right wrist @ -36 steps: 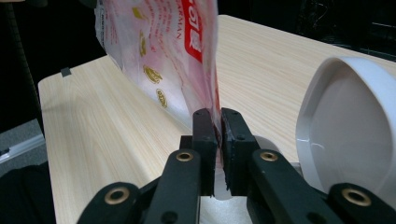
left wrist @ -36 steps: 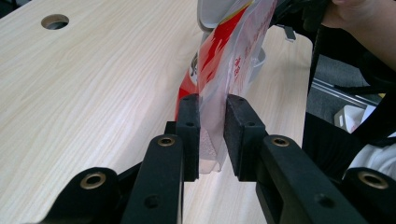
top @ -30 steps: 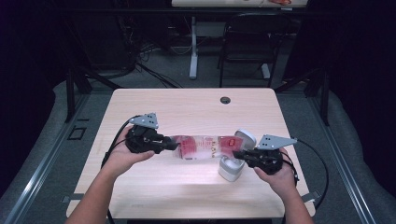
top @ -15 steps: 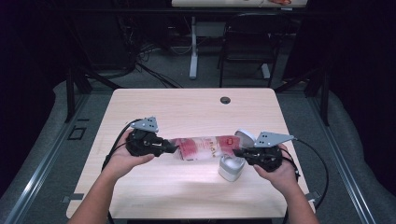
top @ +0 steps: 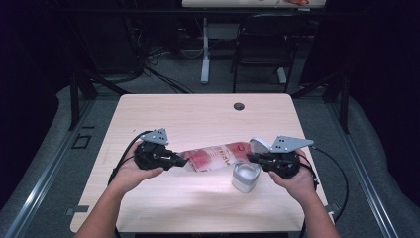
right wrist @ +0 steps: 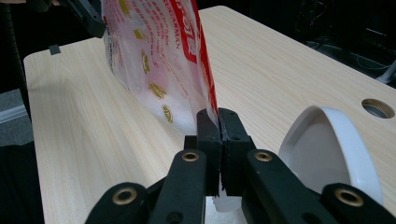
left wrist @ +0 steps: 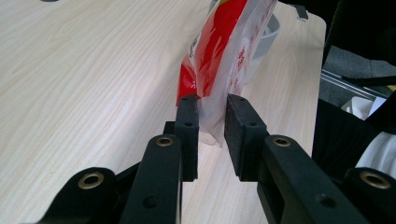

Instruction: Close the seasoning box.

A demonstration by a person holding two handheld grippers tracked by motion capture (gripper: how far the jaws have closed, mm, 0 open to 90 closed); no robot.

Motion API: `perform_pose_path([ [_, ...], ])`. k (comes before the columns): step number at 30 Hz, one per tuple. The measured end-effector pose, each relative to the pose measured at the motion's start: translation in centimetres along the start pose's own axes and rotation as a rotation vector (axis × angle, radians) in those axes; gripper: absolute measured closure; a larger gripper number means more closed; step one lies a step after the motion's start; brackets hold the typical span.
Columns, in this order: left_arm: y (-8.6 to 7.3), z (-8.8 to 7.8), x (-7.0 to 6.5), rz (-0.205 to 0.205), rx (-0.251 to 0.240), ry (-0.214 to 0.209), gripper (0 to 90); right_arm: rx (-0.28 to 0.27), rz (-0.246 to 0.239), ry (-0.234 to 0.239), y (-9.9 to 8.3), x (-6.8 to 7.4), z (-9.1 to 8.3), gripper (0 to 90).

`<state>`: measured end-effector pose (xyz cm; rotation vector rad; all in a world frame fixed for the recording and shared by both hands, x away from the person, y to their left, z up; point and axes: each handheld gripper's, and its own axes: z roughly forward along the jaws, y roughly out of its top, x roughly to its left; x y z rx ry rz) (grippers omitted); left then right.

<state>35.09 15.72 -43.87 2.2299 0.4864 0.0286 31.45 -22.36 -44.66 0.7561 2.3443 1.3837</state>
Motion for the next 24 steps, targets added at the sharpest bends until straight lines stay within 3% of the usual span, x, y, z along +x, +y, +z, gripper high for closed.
perform_pose_path([
  [13, -1.4, 0.7, 0.2, -0.019, 0.019, -0.004, 75.6, 0.003, -0.016, 0.011, 0.9, 0.3, 0.1, 89.0],
  [24, -2.3, 1.0, 0.4, -0.03, 0.022, 0.002, 74.7, 0.023, -0.06, 0.026, 1.9, 0.8, 0.1, 90.0],
])
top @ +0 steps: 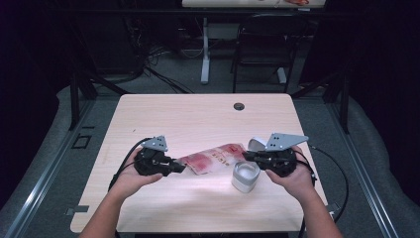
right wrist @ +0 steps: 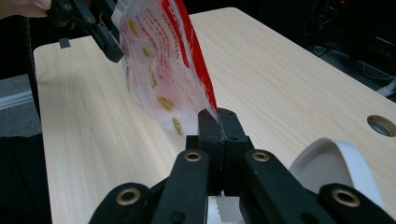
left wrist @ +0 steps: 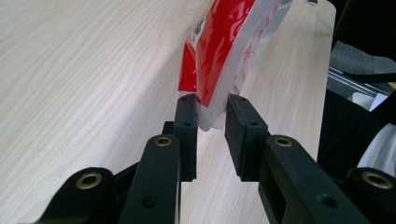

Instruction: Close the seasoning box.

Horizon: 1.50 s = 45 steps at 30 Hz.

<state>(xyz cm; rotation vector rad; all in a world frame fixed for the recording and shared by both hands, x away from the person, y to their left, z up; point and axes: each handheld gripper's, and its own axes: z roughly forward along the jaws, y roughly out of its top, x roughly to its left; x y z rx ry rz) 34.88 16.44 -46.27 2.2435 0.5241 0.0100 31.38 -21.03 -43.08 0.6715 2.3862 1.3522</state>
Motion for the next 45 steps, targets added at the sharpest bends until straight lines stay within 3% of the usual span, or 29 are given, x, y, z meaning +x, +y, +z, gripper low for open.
perform_pose_path([
  [8, 0.0, -0.5, 0.2, -0.002, -0.015, 0.02, 71.1, 0.0, -0.04, 0.001, 0.7, 0.5, -0.3, 90.0],
  [17, 0.4, -1.2, 0.3, 0.003, -0.032, 0.069, 59.2, -0.004, -0.046, 0.017, 1.1, 0.4, -0.6, 90.0],
  [21, 0.5, -1.6, 0.3, 0.002, -0.038, 0.076, 58.3, 0.003, -0.052, 0.01, 1.1, 0.5, -0.7, 90.0],
  [28, 1.3, -2.2, 0.0, 0.023, -0.043, 0.098, 56.1, 0.019, -0.058, 0.012, 1.1, 0.6, -0.4, 90.0],
  [31, 1.7, -2.5, -0.1, 0.054, -0.041, 0.127, 52.4, 0.027, -0.063, 0.012, 1.1, 0.6, -0.3, 90.0],
  [37, 2.2, -2.4, -0.4, 0.061, -0.032, 0.108, 59.6, 0.039, -0.076, 0.01, 1.3, 0.8, -0.1, 90.0],
  [39, 2.3, -2.3, -0.5, 0.063, -0.025, 0.101, 67.4, 0.041, -0.079, 0.01, 1.4, 0.8, 0.0, 90.0],
  [45, 1.7, -1.8, -0.4, 0.059, -0.013, 0.094, 74.0, 0.047, -0.077, 0.004, 1.6, 0.8, 0.3, 90.0],
])
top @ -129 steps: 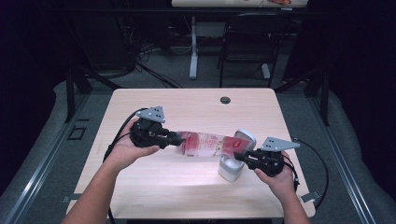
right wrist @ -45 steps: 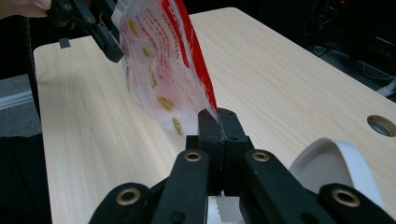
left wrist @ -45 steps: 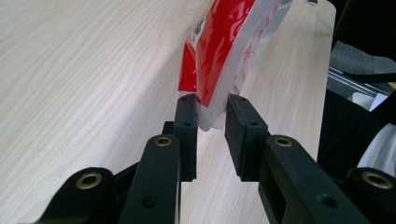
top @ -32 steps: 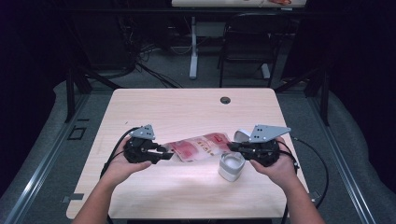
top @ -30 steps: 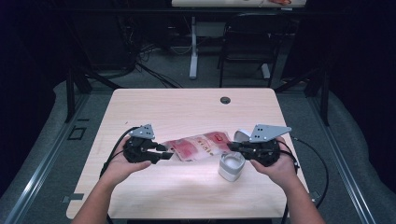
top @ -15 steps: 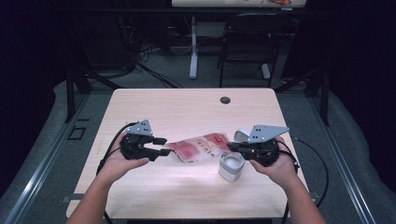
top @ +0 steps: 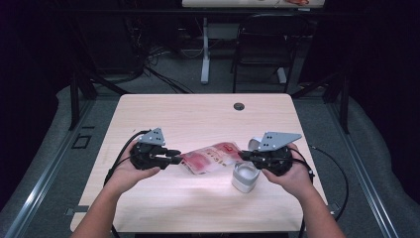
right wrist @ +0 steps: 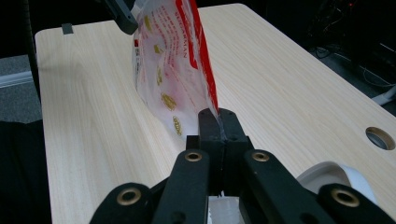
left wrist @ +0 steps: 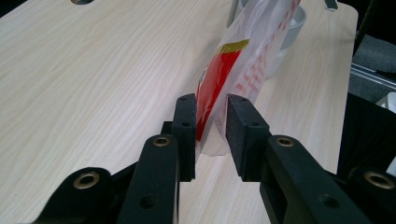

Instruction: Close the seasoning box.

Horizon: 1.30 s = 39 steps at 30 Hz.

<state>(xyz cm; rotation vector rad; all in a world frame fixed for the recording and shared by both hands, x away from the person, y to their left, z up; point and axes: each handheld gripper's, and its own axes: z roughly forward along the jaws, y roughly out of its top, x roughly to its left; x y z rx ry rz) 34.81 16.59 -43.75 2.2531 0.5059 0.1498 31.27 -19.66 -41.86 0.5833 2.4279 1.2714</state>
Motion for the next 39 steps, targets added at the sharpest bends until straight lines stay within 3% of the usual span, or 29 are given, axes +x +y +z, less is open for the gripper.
perform_pose_path([
  [5, -0.8, 0.5, 0.1, -0.012, -0.008, -0.017, 75.5, 0.005, -0.006, -0.002, 0.2, 0.1, 0.2, 90.0],
  [24, -2.0, 0.7, 0.3, -0.028, -0.02, -0.01, 78.1, -0.025, -0.005, 0.016, 1.7, 0.3, 0.6, 90.0],
  [39, -3.1, 1.7, 0.2, -0.047, -0.025, -0.022, 78.2, -0.02, -0.007, 0.025, 1.9, 0.5, 0.9, 90.0],
])
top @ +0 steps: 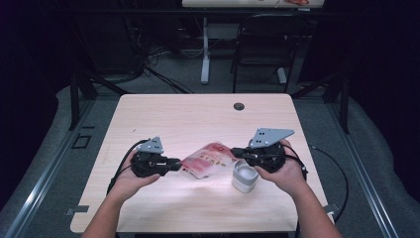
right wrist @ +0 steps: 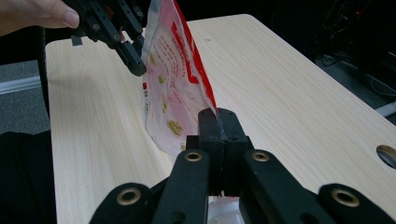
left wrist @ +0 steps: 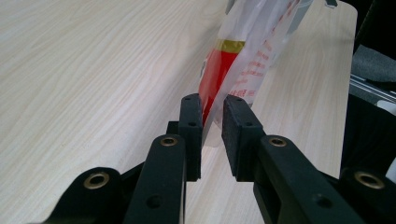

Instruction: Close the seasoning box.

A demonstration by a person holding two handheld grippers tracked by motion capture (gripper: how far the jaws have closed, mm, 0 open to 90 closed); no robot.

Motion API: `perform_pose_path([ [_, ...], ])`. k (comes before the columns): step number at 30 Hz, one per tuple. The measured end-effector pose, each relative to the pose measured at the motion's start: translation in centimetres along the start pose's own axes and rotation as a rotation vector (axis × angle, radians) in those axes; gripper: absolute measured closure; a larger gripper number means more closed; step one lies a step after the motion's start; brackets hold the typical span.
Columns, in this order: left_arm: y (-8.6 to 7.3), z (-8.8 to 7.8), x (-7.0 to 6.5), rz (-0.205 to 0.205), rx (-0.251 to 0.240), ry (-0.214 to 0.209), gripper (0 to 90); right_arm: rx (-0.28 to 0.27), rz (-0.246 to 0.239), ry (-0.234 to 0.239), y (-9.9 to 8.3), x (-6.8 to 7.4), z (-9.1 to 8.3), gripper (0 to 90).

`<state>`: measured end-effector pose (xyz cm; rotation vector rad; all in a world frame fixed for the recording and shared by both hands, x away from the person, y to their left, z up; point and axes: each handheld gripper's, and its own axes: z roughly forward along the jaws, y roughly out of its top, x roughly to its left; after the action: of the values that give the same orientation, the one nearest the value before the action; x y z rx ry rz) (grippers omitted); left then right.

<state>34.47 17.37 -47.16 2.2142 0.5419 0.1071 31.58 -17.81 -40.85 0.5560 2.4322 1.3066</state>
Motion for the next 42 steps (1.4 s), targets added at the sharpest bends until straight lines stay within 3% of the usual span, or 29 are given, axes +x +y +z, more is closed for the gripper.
perform_pose_path([
  [10, -1.4, 0.1, 0.0, -0.017, -0.018, 0.015, 78.5, 0.027, -0.017, 0.004, 0.5, 0.4, 0.9, 90.0],
  [21, -3.0, 0.9, 0.6, -0.052, 0.0, 0.015, 78.6, 0.062, -0.056, 0.003, 1.4, 1.1, 2.6, 90.0],
  [42, -4.1, 2.2, 0.9, -0.073, 0.022, 0.018, 78.3, 0.08, -0.053, 0.013, 1.0, 1.2, 3.9, 89.8],
])
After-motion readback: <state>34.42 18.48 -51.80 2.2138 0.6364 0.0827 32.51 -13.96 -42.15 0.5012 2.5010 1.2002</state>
